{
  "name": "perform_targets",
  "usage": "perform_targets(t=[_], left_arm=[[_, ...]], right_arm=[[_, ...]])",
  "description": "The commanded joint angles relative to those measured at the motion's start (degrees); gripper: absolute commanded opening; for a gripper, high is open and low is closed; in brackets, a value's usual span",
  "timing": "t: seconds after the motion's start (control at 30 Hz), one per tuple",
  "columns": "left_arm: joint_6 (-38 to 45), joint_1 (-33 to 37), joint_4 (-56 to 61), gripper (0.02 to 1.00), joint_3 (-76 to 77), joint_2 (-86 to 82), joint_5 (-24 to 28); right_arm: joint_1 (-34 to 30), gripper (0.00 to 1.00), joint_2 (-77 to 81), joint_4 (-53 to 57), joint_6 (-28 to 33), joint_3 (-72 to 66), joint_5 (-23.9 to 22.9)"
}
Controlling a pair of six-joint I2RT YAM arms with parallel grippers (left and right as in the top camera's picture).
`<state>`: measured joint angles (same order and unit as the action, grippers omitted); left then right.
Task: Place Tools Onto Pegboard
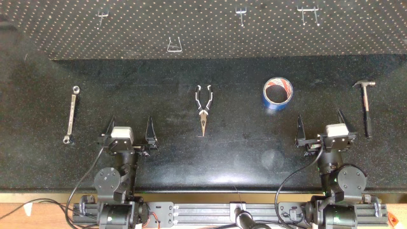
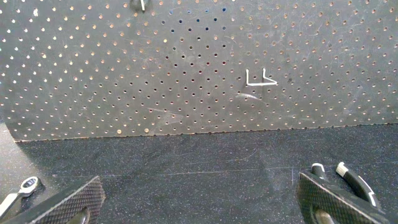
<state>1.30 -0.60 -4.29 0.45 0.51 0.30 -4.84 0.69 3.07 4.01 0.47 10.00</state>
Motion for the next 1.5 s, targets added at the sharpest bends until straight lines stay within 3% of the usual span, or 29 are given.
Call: perform_targets(t=[0.03,1.17,1.37,1.5], left_arm=[[0.52,-0.17,-0.44,0.996,-0.13,-0.31,0.22],[0.50,-0.15,-0.35,0.996,-0.11,0.42,0.42],[0.72,-0.11,-0.52,0.996,9.88,24.37,-1.57],[2.64,5.73,-16.31,0.993,21.55,38.38,-3.74]], right_arm=[[0.28,0.974,-0.63,0.15,0.79,-0.24,0.96],[0.28,0.974,-0.63,0.15,0.81,-0.24,0.96],[0.28,0.974,-0.63,0.15,0.81,-0.24,0.96],[0.28,0.974,-0.63,0.15,0.81,-0.24,0.96]])
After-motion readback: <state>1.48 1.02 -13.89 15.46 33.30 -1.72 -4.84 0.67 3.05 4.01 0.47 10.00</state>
